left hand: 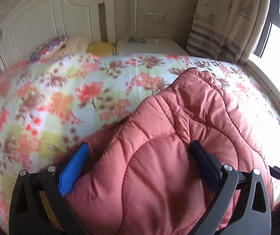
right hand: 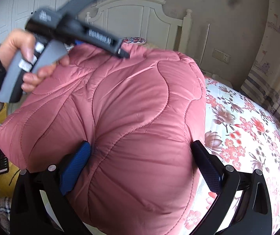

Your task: Fold large clothes

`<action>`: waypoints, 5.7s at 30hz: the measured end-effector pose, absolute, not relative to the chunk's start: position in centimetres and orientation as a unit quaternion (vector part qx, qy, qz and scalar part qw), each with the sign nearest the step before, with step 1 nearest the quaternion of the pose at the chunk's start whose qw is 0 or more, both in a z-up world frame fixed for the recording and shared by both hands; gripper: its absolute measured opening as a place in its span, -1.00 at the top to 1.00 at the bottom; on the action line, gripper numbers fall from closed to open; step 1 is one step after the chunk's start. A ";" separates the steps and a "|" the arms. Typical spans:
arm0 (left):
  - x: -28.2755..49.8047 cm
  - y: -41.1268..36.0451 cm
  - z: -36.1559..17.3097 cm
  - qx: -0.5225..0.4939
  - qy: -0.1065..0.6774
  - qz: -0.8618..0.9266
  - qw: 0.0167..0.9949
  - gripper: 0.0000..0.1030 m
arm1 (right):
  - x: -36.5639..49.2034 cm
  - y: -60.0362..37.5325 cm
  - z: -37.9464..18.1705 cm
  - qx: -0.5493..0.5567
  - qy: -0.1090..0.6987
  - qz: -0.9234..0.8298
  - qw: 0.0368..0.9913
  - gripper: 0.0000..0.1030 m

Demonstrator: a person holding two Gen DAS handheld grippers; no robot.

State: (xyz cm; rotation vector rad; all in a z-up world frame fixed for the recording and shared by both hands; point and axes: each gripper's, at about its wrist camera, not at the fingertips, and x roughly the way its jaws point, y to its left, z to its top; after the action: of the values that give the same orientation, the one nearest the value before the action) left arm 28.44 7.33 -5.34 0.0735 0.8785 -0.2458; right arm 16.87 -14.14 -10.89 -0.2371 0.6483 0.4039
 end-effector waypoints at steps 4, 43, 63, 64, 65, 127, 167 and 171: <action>27.3 7.9 -6.6 0.038 0.410 -0.105 0.905 -0.96 | 15.3 -13.8 -8.5 -0.101 0.285 0.207 0.930 -0.90; 26.4 8.6 -7.7 0.026 0.367 -0.096 0.925 -0.96 | 25.5 -19.6 -14.4 0.304 0.501 0.308 0.749 -0.91; 18.6 17.0 -10.1 -0.249 0.428 -0.117 0.861 -0.96 | 24.6 -21.3 -14.7 0.272 0.452 0.303 0.794 -0.67; 18.9 17.4 -11.1 -0.280 0.439 -0.136 0.843 -0.96 | 24.6 -21.6 -14.6 0.270 0.452 0.303 0.794 -0.67; 19.1 17.6 -11.8 -0.300 0.446 -0.152 0.829 -0.96 | 24.7 -21.5 -14.7 0.270 0.453 0.302 0.794 -0.67; 35.6 3.6 -0.5 -0.217 0.277 -0.223 0.909 -0.70 | 20.1 -31.6 -3.2 0.105 0.176 0.133 0.970 -0.70; 26.0 -2.4 4.9 0.002 0.178 -0.017 0.984 -0.96 | 14.8 -22.2 -0.7 -0.044 0.193 0.145 0.970 -0.84; 18.8 -2.0 9.6 0.029 0.107 0.041 0.993 -0.96 | 10.6 -23.6 3.7 -0.046 0.128 0.081 0.987 -0.87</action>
State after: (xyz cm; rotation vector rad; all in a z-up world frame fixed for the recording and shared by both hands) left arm 18.84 -1.96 9.60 0.0586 0.2142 0.0830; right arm 10.56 -23.64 3.66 -0.0932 0.2576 0.1620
